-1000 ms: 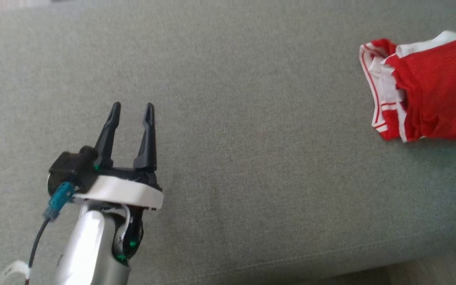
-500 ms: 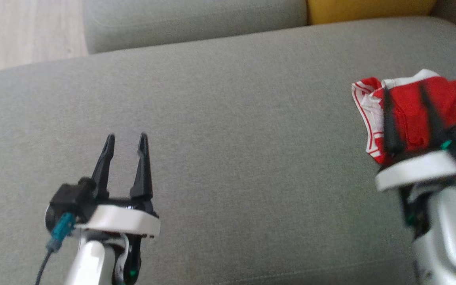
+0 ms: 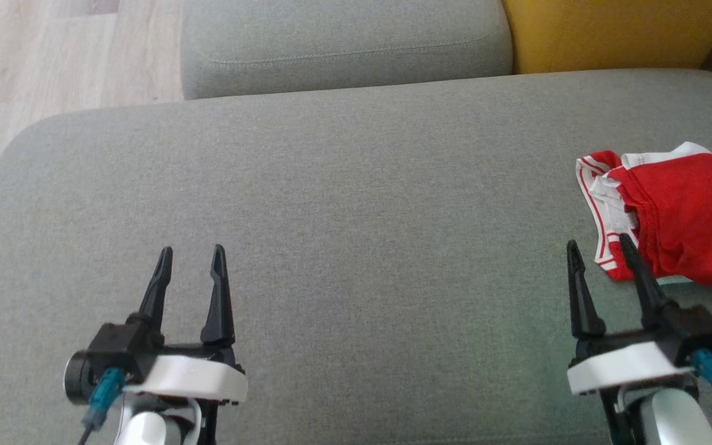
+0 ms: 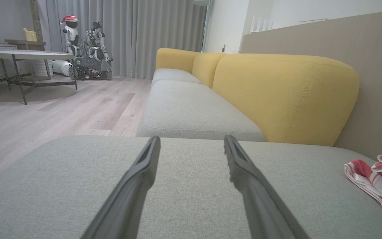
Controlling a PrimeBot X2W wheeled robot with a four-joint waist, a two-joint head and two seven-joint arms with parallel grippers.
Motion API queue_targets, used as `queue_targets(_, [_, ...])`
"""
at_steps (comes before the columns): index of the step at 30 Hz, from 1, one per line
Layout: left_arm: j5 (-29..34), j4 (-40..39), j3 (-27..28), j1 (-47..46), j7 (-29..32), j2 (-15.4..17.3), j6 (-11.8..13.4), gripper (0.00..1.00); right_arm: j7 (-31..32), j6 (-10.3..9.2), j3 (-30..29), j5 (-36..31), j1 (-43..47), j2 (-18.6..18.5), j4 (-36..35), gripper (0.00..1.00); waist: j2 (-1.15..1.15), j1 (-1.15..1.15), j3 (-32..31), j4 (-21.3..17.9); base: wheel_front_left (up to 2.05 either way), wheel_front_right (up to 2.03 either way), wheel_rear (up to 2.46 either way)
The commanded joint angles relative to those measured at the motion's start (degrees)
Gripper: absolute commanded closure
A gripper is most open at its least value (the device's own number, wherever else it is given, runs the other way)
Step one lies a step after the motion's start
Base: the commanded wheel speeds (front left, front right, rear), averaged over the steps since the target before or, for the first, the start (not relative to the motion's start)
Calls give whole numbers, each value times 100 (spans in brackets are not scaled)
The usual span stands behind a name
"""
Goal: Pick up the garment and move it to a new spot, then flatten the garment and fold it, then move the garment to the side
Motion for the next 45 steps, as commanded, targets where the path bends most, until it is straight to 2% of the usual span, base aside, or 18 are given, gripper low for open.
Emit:
queue_targets(1, [58, -208, 195, -126, -28, 12, 25, 0, -83, 10, 111, -40, -90, 5, -214, 0, 0, 0, -5, 18, 0, 0, 0])
queue_targets(5, [72, -224, 186, -62, -28, 12, 112, 0, -101, 10, 86, -47, -19, 12, -233, 0, 0, 0, -16, 44, 0, 0, 0])
queue_targets(12, [3, -255, 167, -19, -28, 12, 113, 0, -107, 10, 79, 19, -10, 14, -257, 0, 0, 0, -10, 51, 0, 0, 0])
queue_targets(17, [-109, -245, 157, 17, -28, 12, -84, 0, -107, 10, 150, 42, 14, 14, -268, 0, 0, 0, 0, 48, 0, 0, 0])
queue_targets(44, [-608, -219, 400, 70, -28, 12, -404, 0, -108, 10, 255, 153, 13, 15, -246, 0, 0, 0, 17, 36, 0, 0, 0])
queue_targets(45, [-607, -38, 161, 201, 0, 2, -399, 100, -31, 0, 119, 127, 108, 33, -66, 100, 0, 0, 17, 35, 0, 0, 0])
